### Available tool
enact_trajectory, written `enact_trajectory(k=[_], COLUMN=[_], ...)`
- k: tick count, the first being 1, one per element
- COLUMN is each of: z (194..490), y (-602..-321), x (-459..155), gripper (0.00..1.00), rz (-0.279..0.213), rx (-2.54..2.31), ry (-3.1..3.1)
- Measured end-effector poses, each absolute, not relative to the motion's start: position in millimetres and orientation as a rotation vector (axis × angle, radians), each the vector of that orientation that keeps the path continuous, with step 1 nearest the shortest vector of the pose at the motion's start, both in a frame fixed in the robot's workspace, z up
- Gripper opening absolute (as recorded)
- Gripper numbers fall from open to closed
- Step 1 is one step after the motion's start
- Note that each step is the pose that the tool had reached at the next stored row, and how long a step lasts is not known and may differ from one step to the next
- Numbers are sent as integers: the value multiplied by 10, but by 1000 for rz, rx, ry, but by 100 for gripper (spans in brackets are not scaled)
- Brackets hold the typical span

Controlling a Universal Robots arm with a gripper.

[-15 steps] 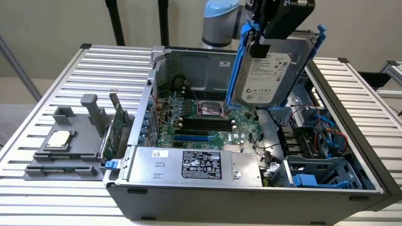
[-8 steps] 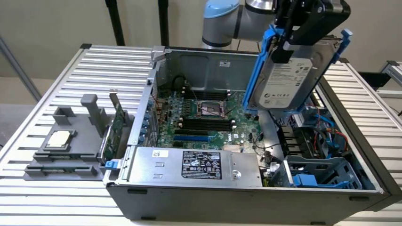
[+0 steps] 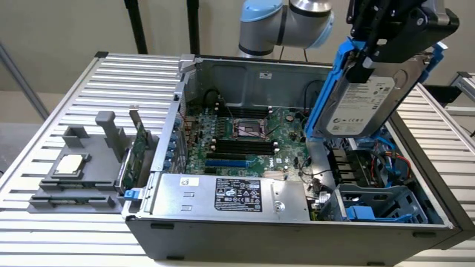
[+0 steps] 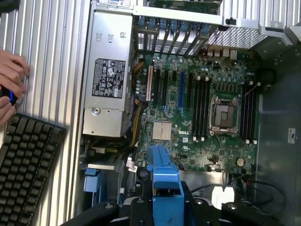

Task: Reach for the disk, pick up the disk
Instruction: 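Pick up the disk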

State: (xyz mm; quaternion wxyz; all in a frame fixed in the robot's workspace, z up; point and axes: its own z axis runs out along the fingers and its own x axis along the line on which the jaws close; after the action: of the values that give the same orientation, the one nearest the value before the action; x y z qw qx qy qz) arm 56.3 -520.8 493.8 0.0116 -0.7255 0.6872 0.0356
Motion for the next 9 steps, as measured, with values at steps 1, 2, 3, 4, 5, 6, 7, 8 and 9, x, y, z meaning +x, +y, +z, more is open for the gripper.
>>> enact_trajectory(k=[1, 2, 3, 4, 5, 6, 7, 8, 9], z=[4939, 4939, 4939, 4938, 4938, 4938, 4938, 4939, 4938], y=[-5231, -5254, -5277, -5302, -5326, -5352, -5376, -5402, -5431], x=[589, 614, 639, 665, 688, 710, 728, 747, 766], gripper=[33, 33, 33, 33, 33, 33, 33, 33, 33], rz=[111, 111, 112, 112, 112, 112, 112, 112, 112], rx=[-2263, -2263, -2262, -2262, -2262, -2262, -2262, -2262, -2262], ry=[2143, 2143, 2143, 2143, 2143, 2143, 2143, 2143, 2143])
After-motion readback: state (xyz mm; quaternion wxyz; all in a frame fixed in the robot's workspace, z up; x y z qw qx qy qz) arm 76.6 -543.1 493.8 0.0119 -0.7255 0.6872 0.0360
